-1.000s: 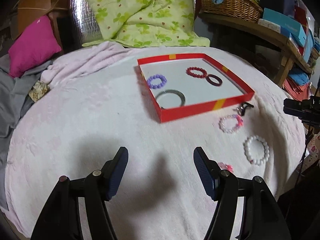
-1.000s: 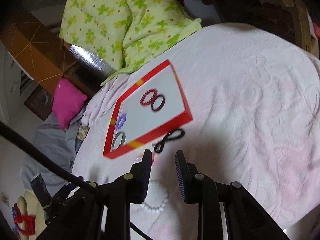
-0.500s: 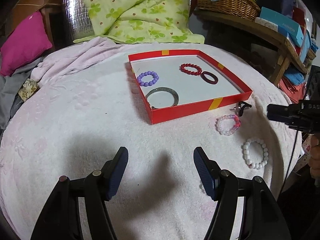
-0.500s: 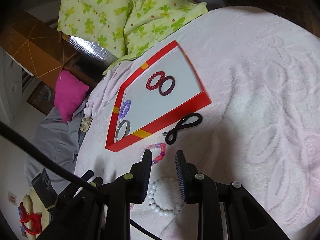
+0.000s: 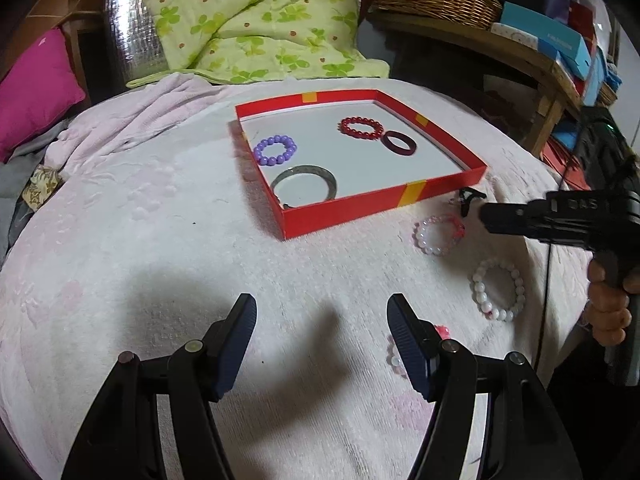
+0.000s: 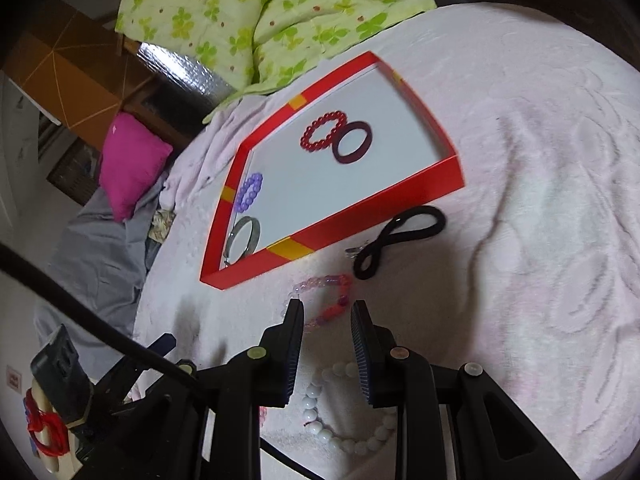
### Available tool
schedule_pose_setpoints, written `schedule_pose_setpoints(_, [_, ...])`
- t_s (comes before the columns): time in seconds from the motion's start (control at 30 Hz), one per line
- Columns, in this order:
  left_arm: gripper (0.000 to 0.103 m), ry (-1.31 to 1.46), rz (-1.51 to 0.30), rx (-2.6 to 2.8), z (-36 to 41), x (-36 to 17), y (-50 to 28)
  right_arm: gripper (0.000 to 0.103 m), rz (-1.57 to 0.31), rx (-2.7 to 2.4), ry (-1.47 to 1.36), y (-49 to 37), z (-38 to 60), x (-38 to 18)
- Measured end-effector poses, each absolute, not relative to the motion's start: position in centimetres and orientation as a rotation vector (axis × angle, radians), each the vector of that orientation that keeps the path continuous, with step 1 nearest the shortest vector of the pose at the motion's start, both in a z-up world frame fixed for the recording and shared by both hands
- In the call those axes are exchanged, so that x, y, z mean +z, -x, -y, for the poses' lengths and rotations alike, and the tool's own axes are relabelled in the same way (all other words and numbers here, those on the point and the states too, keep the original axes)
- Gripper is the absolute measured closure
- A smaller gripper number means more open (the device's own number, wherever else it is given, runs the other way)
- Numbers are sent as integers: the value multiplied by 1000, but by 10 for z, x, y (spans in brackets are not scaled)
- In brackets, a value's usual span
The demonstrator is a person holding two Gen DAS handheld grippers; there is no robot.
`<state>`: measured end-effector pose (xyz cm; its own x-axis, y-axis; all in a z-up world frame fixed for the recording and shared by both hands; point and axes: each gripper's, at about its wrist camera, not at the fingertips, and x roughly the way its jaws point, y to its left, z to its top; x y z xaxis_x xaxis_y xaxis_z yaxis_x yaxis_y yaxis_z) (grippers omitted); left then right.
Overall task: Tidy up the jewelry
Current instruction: 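Move the right tool to the pink-and-white beaded bracelet and grasp it, then grasp the pink beaded bracelet with the left tool while the right tool holds its bracelet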
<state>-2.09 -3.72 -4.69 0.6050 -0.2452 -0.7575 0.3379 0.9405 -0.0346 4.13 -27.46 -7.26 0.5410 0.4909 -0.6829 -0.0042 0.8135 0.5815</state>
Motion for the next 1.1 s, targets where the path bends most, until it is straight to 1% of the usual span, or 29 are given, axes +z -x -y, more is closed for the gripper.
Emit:
schedule_pose_setpoints(0.3, [34, -168, -886, -430, 38, -52, 31, 77, -1016, 217, -387, -58, 238, -84])
schedule_pose_setpoints(0.33, [34, -168, -891, -441, 37, -53, 31, 79, -1011, 207, -359, -58, 234, -84])
schedule_pose_setpoints(0.37, [34, -168, -896, -449, 37, -54, 32, 86, -1000, 189, -301, -59, 227, -83])
schedule_pose_setpoints(0.4, [34, -171, -898, -455, 37, -55, 33, 91, -995, 176, -266, -59, 224, -82])
schedule_pose_setpoints(0.43, [34, -177, -902, -460, 37, -55, 34, 93, -992, 159, -217, -59, 218, -83])
schedule_pose_setpoints(0.53, [34, -193, -905, -480, 38, -58, 38, 95, -971, 148, -158, -55, 216, -82])
schedule_pose_setpoints(0.97, [34, -207, -936, -578, 64, -70, 39, 95, -898, 209, -298, -37, 250, -64])
schedule_pose_setpoints(1.1, [34, -236, -916, -608, 76, -69, 44, 95, -882, 215, -328, -34, 259, -60])
